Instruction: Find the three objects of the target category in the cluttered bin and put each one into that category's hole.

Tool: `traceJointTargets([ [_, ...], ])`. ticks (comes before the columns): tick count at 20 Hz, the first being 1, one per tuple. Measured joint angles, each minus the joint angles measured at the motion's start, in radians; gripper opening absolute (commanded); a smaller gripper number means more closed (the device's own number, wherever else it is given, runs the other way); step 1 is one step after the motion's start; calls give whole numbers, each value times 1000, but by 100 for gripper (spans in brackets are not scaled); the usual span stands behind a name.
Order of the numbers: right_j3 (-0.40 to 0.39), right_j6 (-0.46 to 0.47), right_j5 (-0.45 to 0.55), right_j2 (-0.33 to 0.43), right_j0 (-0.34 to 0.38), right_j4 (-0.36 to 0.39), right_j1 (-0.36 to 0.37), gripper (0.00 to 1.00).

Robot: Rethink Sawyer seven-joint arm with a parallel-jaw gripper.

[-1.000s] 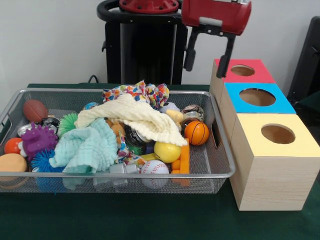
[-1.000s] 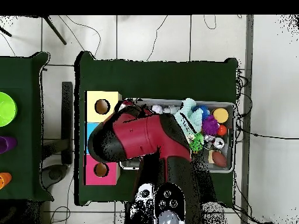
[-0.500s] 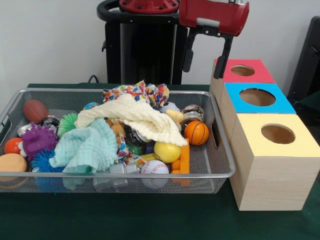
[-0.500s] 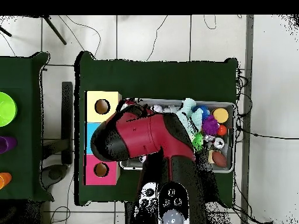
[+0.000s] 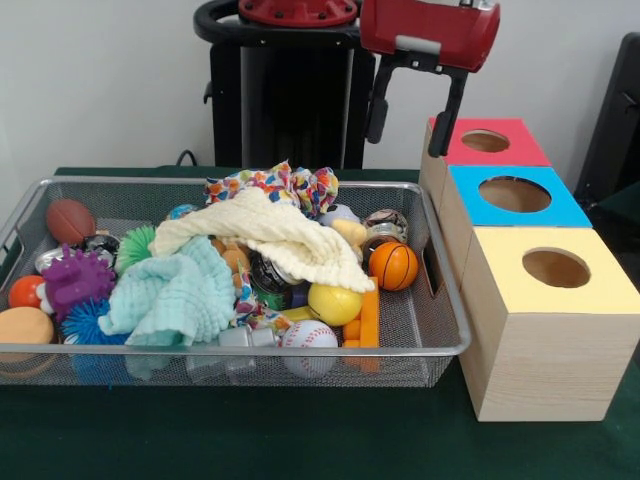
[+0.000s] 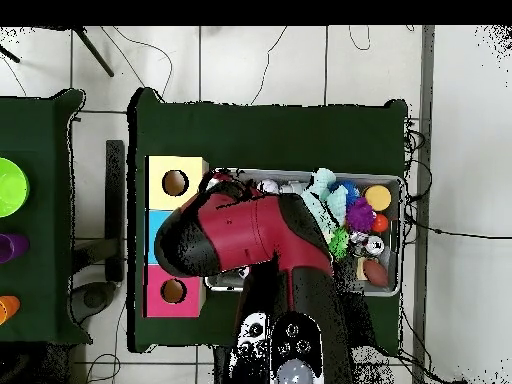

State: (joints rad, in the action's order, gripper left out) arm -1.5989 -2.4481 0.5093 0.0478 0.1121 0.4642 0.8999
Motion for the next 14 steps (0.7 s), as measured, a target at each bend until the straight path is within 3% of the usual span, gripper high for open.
traceJointTargets([
  [9, -4, 0, 0, 0, 38, 0, -1, 100],
  [14, -31, 0, 0, 15, 96, 0, -1, 100],
])
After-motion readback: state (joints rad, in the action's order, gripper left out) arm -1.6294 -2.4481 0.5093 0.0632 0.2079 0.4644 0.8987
